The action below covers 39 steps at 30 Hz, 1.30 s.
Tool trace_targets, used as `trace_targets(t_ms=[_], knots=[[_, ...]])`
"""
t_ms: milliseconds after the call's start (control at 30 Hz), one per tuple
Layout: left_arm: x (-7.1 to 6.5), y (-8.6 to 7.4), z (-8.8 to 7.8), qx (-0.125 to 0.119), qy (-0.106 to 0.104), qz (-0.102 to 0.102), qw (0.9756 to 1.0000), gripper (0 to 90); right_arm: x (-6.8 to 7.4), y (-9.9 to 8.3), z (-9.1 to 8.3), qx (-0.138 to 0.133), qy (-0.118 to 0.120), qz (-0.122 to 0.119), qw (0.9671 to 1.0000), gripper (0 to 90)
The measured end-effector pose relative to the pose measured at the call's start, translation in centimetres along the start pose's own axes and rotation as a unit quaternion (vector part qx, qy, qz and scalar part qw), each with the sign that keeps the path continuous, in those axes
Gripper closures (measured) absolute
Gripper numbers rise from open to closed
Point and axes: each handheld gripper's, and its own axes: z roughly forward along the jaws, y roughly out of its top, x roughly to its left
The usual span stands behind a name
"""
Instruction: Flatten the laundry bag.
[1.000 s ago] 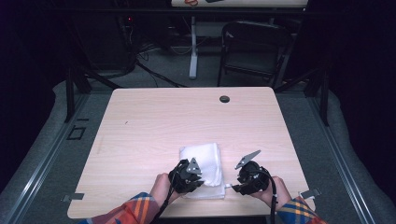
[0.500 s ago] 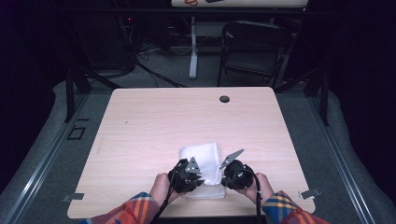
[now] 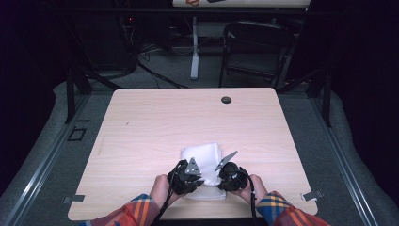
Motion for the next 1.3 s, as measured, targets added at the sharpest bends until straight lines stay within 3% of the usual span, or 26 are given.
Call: trace_targets(t_ms=[400,567,833,1300], knots=[[0.4,-0.3,-1.0,-0.008,0.015,-0.012,0.9998,80.9,-0.1,0.0,0.0,0.004,0.001,0.003,1.0,90.0],[0.7,-0.6,-1.4,-0.009,0.021,-0.02,0.9995,80.7,-0.1,0.1,-0.2,0.015,-0.001,-0.006,0.9999,90.0],[1.2,-1.0,-2.1,-0.009,0.03,-0.032,0.999,80.4,0.0,0.1,-0.1,0.011,-0.006,-0.01,0.9999,90.0],[1.6,-1.2,-2.6,-0.014,0.038,-0.033,0.9986,80.5,0.1,0.2,-0.3,0.028,-0.018,-0.005,0.9994,90.0]])
